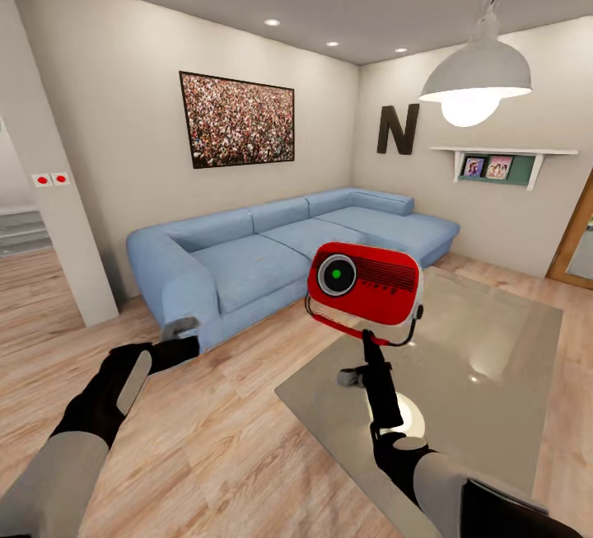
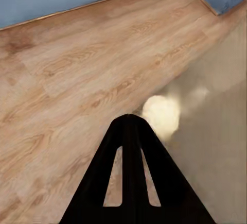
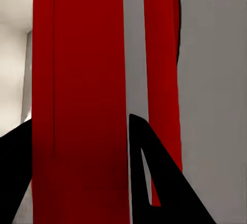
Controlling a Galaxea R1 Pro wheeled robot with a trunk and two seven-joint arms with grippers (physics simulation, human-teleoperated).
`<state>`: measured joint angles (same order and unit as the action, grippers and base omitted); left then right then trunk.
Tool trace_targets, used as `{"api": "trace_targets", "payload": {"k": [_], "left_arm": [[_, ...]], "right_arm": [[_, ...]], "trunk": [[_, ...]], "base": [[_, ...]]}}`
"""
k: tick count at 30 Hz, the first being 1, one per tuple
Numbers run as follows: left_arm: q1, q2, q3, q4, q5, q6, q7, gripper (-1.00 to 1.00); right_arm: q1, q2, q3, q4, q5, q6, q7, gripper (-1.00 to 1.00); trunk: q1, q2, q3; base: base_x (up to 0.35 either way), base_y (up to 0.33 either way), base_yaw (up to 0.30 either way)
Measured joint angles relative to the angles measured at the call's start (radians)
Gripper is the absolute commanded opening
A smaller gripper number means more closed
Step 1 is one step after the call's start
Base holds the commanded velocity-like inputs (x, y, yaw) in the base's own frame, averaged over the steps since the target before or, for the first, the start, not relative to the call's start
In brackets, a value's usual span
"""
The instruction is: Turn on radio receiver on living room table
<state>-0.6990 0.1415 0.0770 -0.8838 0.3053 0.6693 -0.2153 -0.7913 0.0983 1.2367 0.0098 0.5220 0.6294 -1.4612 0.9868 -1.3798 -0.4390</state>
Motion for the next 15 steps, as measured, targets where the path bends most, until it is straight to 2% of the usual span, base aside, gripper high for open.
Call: {"api": "trace_targets", "payload": {"k": [1,2,4,6,8,10,11,12,13,15], "left_arm": [[0.017,0.02,0.01,0.028,-0.001,-0.027,0.0,-1.0],[0.033,0.036,0.017,0.066,-0.001,-0.059,0.0,-1.0],[0.054,0.055,0.023,0.177,-0.001,-0.144,0.001,-1.0],[0.064,0.062,0.023,0.349,-0.001,-0.298,0.0,-1.0],[0.066,0.06,0.021,0.47,-0.014,-0.43,-0.001,-1.0],[0.068,0.054,0.02,0.569,-0.045,-0.536,0.0,-1.0],[0.068,0.051,0.019,0.592,-0.055,-0.559,0.0,-1.0],[0.068,0.047,0.018,0.634,-0.08,-0.601,0.0,-1.0],[0.068,0.041,0.016,0.688,-0.12,-0.663,0.001,-1.0],[0.068,0.028,0.016,0.729,-0.164,-0.733,0.002,-1.0]], "right_arm": [[0.0,-0.001,0.003,0.0,0.0,-0.028,0.04,-1.0],[0.0,-0.001,-0.012,-0.001,0.0,-0.064,0.082,-1.0],[0.0,-0.001,-0.06,-0.003,-0.014,-0.154,0.168,-1.0],[0.0,0.0,-0.123,-0.005,-0.049,-0.27,0.257,-1.0],[-0.002,0.0,-0.185,-0.007,-0.072,-0.337,0.288,-1.0],[-0.005,0.0,-0.204,-0.017,-0.079,-0.382,0.321,-1.0],[-0.005,-0.001,-0.212,-0.032,-0.082,-0.401,0.338,-1.0],[-0.005,-0.001,-0.214,-0.042,-0.082,-0.409,0.348,-1.0],[-0.006,-0.002,-0.245,-0.078,-0.086,-0.429,0.383,-1.0],[-0.007,-0.01,-0.301,-0.133,-0.088,-0.443,0.443,-1.0]], "trunk": [[0.0,0.0,0.0],[0.0,0.0,0.0],[0.0,0.0,0.0],[0.0,0.0,0.0],[0.0,0.0,0.0],[0.0,0.0,0.0],[0.0,0.0,0.0],[0.0,0.0,0.0],[0.0,0.0,0.0],[0.0,0.0,0.0]], "base": [[0.0,0.0,0.0],[0.0,0.0,0.0],[0.0,0.0,0.0],[0.0,0.0,0.0],[0.0,0.0,0.0],[0.0,0.0,0.0],[0.0,0.0,0.0],[0.0,0.0,0.0],[0.0,0.0,0.0],[0.0,0.0,0.0]]}}
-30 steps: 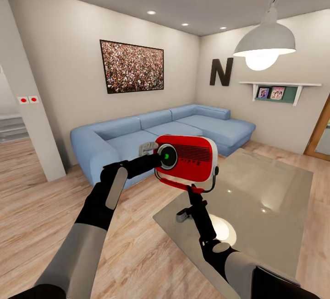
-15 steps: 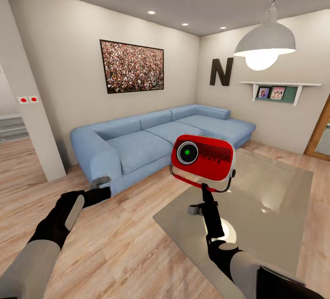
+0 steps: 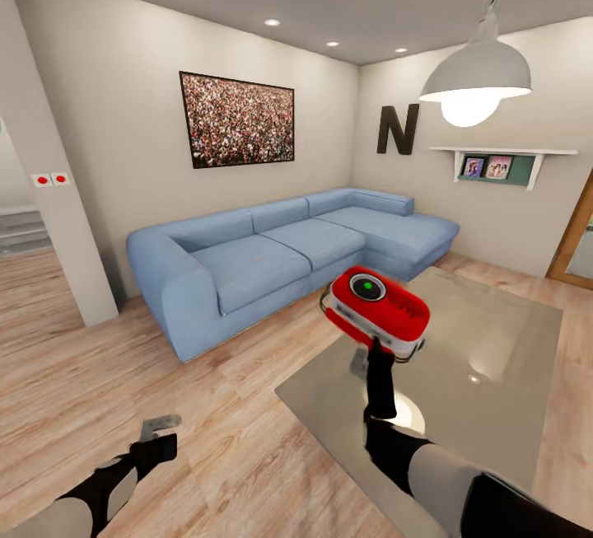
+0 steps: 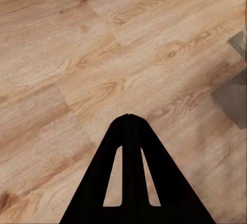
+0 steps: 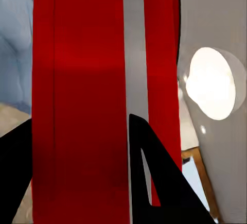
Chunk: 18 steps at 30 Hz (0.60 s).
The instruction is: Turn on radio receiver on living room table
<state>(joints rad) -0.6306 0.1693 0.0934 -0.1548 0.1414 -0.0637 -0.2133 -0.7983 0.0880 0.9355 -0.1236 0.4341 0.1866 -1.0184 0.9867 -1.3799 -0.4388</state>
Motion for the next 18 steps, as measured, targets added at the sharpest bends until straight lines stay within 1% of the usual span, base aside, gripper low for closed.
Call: {"api": "trace_targets", "payload": {"k": [1,4,6,9,11,15,18], "left_arm": [[0.0,-0.003,0.0,0.007,-0.009,-0.013,0.0,-1.0],[0.0,-0.012,0.0,0.029,-0.042,-0.05,0.001,-1.0],[0.0,-0.017,0.0,0.034,-0.053,-0.058,0.001,-1.0],[0.0,-0.02,0.0,0.037,-0.059,-0.062,0.002,-1.0],[0.0,-0.02,0.0,0.037,-0.061,-0.063,0.001,-1.0],[0.0,-0.022,0.0,0.038,-0.061,-0.064,0.002,-1.0],[0.0,-0.022,0.0,0.038,-0.062,-0.064,0.002,-1.0]], "right_arm": [[0.0,-0.003,-0.031,-0.015,-0.002,-0.002,0.018,-1.0],[0.0,-0.013,-0.17,-0.105,-0.006,-0.009,0.144,-1.0],[-0.001,-0.018,-0.247,-0.158,-0.005,-0.011,0.227,-1.0],[-0.001,-0.022,-0.343,-0.241,-0.004,-0.011,0.353,-1.0],[-0.001,-0.023,-0.407,-0.3,-0.003,-0.008,0.454,-1.0],[-0.001,-0.023,-0.567,-0.399,-0.005,0.006,0.668,-1.0],[-0.001,-0.024,-0.68,-0.45,-0.005,0.041,0.81,-1.0]], "trunk": [[0.0,0.0,0.0],[0.0,0.0,0.0],[0.0,0.0,0.0],[0.0,0.0,0.0],[0.0,0.0,0.0],[0.0,0.0,0.0],[0.0,0.0,0.0]], "base": [[0.0,0.0,0.0],[0.0,0.0,0.0],[0.0,0.0,0.0],[0.0,0.0,0.0],[0.0,0.0,0.0],[0.0,0.0,0.0],[0.0,0.0,0.0]]}}
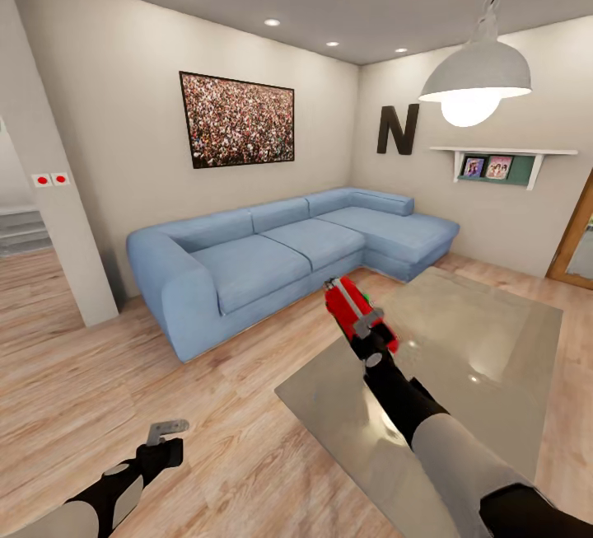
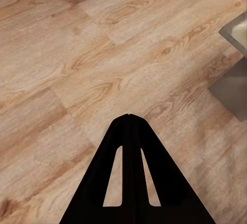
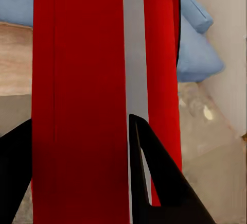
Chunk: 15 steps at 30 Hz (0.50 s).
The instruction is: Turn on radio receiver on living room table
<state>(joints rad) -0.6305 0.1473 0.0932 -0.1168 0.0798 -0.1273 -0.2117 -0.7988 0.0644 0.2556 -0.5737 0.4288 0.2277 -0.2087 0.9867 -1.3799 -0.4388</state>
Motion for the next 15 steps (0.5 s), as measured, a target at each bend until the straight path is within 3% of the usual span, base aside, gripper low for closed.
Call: {"api": "trace_targets", "payload": {"k": [4,8,11,15], "left_arm": [[0.0,0.0,0.0,0.0,0.0,0.0,0.0,-1.0],[0.0,0.0,0.0,0.0,0.0,0.0,0.0,-1.0],[0.0,0.0,0.0,0.0,0.001,0.0,-0.001,-1.0],[0.0,0.002,0.0,0.0,0.0,0.0,-0.001,-1.0]], "right_arm": [[0.0,-0.002,-0.122,-0.09,0.003,0.094,0.202,-1.0],[0.0,-0.004,-0.236,-0.184,0.009,0.301,0.398,-1.0],[0.0,-0.012,-0.284,-0.227,0.01,0.413,0.529,-1.0],[0.0,-0.024,-0.335,-0.24,0.014,0.466,0.628,-1.0]], "trunk": [[0.0,0.0,0.0],[0.0,0.0,0.0],[0.0,0.0,0.0],[0.0,0.0,0.0]], "base": [[0.0,0.0,0.0],[0.0,0.0,0.0],[0.0,0.0,0.0],[0.0,0.0,0.0]]}}
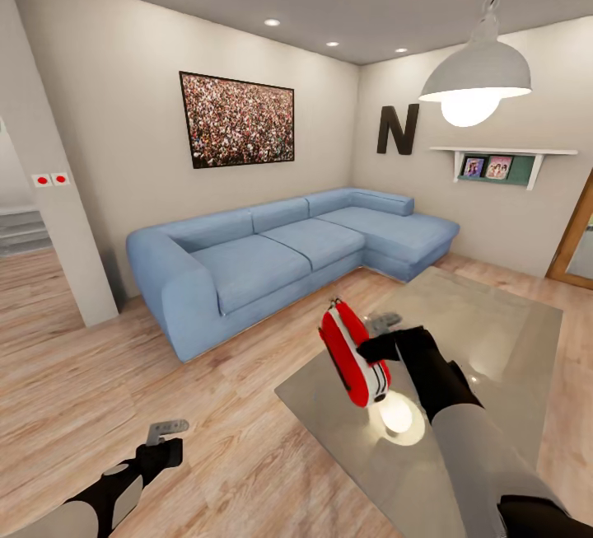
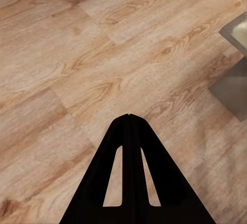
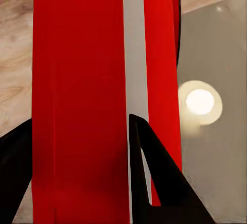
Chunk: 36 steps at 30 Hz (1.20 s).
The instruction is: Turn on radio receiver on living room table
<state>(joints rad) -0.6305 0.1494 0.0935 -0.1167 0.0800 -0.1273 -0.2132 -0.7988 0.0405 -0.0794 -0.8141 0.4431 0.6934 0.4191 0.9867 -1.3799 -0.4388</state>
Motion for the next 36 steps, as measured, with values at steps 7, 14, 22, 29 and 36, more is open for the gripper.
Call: {"api": "trace_targets", "payload": {"k": [7,14,22,29,36], "left_arm": [[0.0,0.001,0.0,-0.001,0.001,0.001,-0.002,-1.0],[0.0,-0.001,0.0,-0.001,0.007,0.007,-0.008,-1.0],[0.0,-0.002,0.0,0.003,0.006,0.009,-0.003,-1.0],[0.0,-0.001,0.0,0.003,0.006,0.01,-0.009,-1.0],[0.0,0.0,0.001,0.003,0.006,0.012,-0.009,-1.0]], "right_arm": [[0.0,-0.009,-0.076,-0.031,0.013,0.237,0.02,-1.0],[0.0,-0.029,-0.077,-0.075,0.051,0.294,0.0,-1.0],[0.0,-0.025,-0.072,-0.074,0.13,0.3,-0.011,-1.0],[0.0,-0.024,-0.072,-0.074,0.133,0.298,-0.006,-1.0],[0.0,-0.024,-0.074,-0.074,0.134,0.298,-0.005,-1.0]], "trunk": [[0.0,0.0,0.0],[0.0,0.0,0.0],[0.0,0.0,0.0],[0.0,0.0,0.0],[0.0,0.0,0.0]], "base": [[0.0,0.0,0.0],[0.0,0.0,0.0],[0.0,0.0,0.0],[0.0,0.0,0.0],[0.0,0.0,0.0]]}}
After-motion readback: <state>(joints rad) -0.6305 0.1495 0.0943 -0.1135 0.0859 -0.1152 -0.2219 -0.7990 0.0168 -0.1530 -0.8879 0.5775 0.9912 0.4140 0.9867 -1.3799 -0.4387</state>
